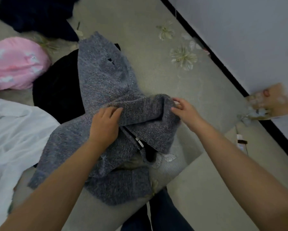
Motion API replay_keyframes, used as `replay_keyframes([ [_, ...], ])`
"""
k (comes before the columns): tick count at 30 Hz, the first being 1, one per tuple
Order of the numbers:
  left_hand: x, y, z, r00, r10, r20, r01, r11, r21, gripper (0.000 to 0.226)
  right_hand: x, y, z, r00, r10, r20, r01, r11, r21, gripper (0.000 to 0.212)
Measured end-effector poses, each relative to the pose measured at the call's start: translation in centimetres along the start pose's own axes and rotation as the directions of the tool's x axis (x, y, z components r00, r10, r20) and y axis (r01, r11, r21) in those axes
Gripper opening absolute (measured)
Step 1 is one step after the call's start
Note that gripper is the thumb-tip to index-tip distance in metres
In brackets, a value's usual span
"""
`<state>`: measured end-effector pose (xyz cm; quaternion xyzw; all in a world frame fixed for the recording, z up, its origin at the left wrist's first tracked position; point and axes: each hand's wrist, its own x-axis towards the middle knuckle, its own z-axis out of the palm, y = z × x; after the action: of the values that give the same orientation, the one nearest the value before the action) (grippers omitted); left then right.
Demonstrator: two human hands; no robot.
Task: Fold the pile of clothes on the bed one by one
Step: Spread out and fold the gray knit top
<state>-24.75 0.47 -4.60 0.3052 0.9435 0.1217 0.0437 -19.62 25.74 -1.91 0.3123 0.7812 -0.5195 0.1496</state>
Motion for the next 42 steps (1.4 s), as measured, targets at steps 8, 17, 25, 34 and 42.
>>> replay_keyframes([
  [8,2.5,3.9,2.8,0.978,0.110,0.177,-0.095,0.991,-0.094,0.051,-3.2,8.6,1.6,0.998,-0.060,0.017,0.060,0.998,-0.012,0.051],
  [17,10.9,11.2,4.1,0.766,0.421,0.486,-0.460,0.887,-0.044,0.056,-4.8,11.1,3.3,0.995,-0.101,-0.015,0.102,0.979,0.176,0.056],
  [25,10.9,9.1,2.4,0.904,0.205,0.375,-0.145,0.973,-0.182,0.028,-5.2,13.4,5.2,0.994,0.095,0.049,-0.104,0.968,0.229,0.055],
  [34,5.5,0.5,-1.3,0.970,-0.187,0.156,0.180,0.982,0.058,0.030,-4.6,9.7,10.8,0.964,0.250,-0.094,-0.236,0.962,0.138,0.038],
  [42,0.9,-3.8,-9.6,0.920,-0.390,-0.052,0.393,0.910,0.131,0.029,-2.7,-2.5,8.0,0.957,-0.111,-0.269,0.057,0.978,-0.200,0.023],
])
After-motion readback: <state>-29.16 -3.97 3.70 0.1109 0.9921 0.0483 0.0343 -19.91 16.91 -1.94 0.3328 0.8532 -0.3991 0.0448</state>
